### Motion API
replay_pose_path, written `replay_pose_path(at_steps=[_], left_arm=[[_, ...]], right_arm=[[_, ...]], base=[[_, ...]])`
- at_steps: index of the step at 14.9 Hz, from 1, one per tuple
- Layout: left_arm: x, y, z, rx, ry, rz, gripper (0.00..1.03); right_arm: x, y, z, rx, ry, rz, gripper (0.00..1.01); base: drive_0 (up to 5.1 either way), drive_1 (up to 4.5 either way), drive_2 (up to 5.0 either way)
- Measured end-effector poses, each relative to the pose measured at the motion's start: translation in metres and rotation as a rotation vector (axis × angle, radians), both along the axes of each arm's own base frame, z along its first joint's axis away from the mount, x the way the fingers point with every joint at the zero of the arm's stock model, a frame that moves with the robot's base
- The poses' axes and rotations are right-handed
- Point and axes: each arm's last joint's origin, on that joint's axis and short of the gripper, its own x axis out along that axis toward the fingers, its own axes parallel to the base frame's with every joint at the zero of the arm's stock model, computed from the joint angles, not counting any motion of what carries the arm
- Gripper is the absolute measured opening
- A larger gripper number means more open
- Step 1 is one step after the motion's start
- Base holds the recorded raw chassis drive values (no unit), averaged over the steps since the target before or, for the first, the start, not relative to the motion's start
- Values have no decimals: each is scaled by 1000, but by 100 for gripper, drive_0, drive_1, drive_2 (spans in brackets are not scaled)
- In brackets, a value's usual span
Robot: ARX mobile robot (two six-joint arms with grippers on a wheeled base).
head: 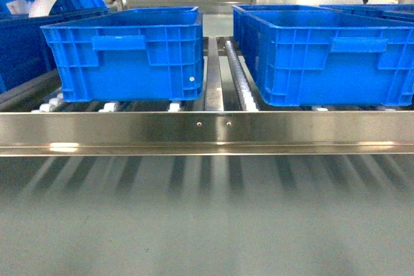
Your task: Sort blue parts and orange caps into right shelf containers
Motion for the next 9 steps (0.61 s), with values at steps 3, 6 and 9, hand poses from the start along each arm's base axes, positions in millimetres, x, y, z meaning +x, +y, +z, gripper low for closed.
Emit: replay_pose_path(at_steps=[3, 6, 9], left_arm=[[0, 0, 0, 0, -1, 0, 43], [0, 0, 0, 0, -1, 0, 43], [0, 0, 0, 0, -5, 0, 43]], right_arm=[[0, 0, 0, 0, 0, 0, 44], [0, 0, 0, 0, 0, 0, 44], [0, 0, 0, 0, -3, 0, 44]], base=[[0, 0, 0], [0, 0, 0], [3, 291, -285]])
